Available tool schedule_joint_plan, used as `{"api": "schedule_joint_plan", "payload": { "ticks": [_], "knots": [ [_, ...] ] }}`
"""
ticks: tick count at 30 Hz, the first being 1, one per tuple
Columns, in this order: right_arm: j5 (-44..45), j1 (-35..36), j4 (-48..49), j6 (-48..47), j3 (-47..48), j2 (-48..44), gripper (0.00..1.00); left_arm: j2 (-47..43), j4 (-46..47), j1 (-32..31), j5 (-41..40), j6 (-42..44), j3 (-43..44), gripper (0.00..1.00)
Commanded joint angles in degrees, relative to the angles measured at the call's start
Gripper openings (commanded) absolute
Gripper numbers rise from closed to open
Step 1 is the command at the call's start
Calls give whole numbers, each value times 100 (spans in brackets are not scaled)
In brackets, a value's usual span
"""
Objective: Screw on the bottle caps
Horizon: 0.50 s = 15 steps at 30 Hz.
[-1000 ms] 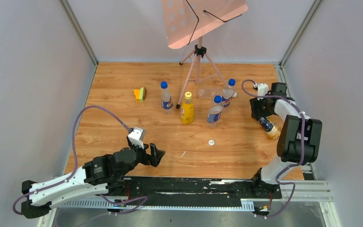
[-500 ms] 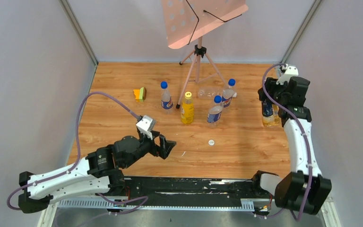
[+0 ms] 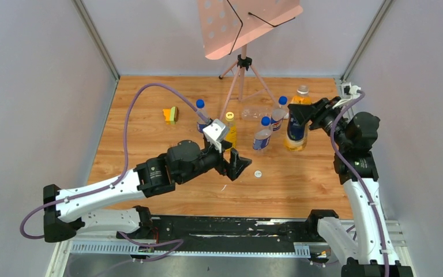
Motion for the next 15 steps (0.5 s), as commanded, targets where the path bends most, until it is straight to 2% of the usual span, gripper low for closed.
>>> {"api": "schedule_joint_plan", "payload": {
  "ticks": [1,9,15],
  "knots": [
    [-604,623,1642,1171,-291,-147,31,426,657,1,244,359,509,98],
    [-1154,1243,3322,2154,-792,-128,32,1140,739,62,431,448,1173,99],
    [-1065,1603,4109,2673,-1241,-252,32,1253,1196,325,868,200,1219,97]
  ]
}}
